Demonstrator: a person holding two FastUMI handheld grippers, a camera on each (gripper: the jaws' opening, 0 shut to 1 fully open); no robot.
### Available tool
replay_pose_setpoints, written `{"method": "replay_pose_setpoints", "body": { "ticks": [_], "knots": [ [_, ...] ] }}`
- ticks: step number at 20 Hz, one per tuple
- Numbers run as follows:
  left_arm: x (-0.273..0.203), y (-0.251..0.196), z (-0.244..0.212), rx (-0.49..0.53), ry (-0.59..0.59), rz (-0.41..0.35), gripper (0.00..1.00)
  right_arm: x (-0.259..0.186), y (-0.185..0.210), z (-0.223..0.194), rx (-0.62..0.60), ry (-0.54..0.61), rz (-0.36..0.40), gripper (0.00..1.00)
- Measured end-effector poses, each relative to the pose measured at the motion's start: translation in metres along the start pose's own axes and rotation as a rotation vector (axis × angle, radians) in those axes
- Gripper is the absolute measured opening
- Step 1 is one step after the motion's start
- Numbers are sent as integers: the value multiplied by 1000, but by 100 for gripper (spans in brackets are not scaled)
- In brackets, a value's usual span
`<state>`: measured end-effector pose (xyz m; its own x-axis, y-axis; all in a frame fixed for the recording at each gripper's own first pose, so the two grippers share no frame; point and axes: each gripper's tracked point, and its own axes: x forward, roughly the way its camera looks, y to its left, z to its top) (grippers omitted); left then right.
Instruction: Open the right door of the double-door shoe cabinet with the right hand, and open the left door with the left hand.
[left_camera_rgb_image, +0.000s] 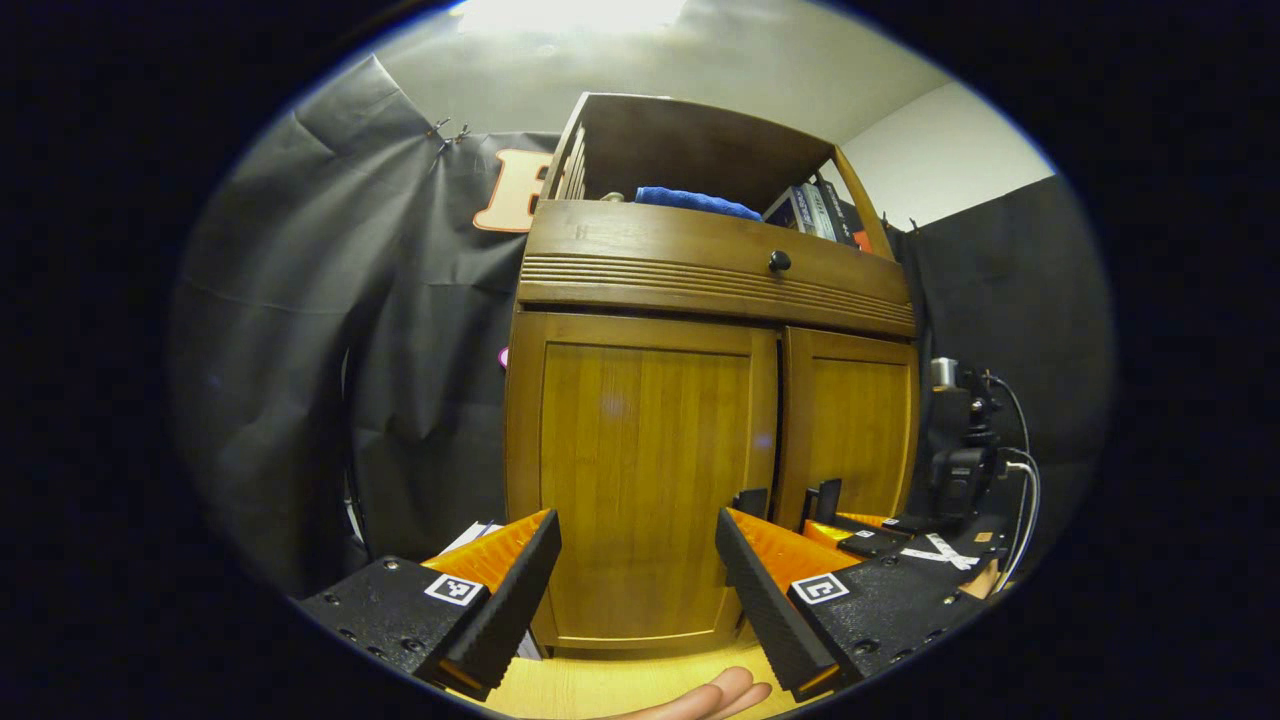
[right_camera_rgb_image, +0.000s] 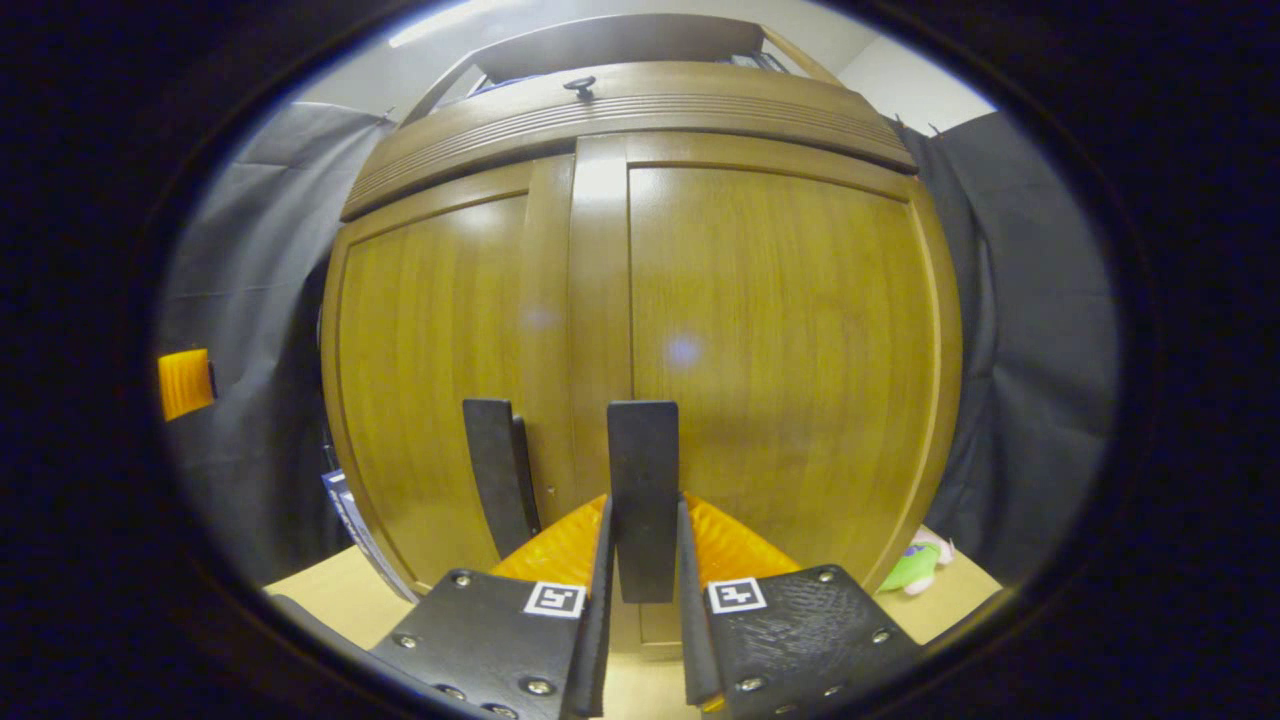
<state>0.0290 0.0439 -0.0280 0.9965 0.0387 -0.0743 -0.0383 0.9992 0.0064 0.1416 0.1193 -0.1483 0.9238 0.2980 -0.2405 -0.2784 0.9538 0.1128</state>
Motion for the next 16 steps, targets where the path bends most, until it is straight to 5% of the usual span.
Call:
{"method": "replay_pose_setpoints", "body": {
  "ticks": [1,5,9,10,12,13,16],
  "knots": [
    [0,-1,0,0,2,-2,96,-5,-2,-3,-12,5,7,34],
    [2,-6,-1,-4,5,-11,94,-16,-5,9,58,-23,65,2],
    [1,-10,-4,1,13,-14,94,-12,-11,11,46,-27,33,6],
    [0,-10,-4,2,13,-14,94,-8,-5,11,48,-32,50,14],
    [1,-9,-2,2,10,-16,94,-5,-1,19,42,-67,55,46],
    [1,-8,-2,2,9,-15,94,-5,1,23,38,-85,57,40],
    [2,-7,-3,1,10,-13,96,10,7,22,-26,-84,39,59]
  ]
}}
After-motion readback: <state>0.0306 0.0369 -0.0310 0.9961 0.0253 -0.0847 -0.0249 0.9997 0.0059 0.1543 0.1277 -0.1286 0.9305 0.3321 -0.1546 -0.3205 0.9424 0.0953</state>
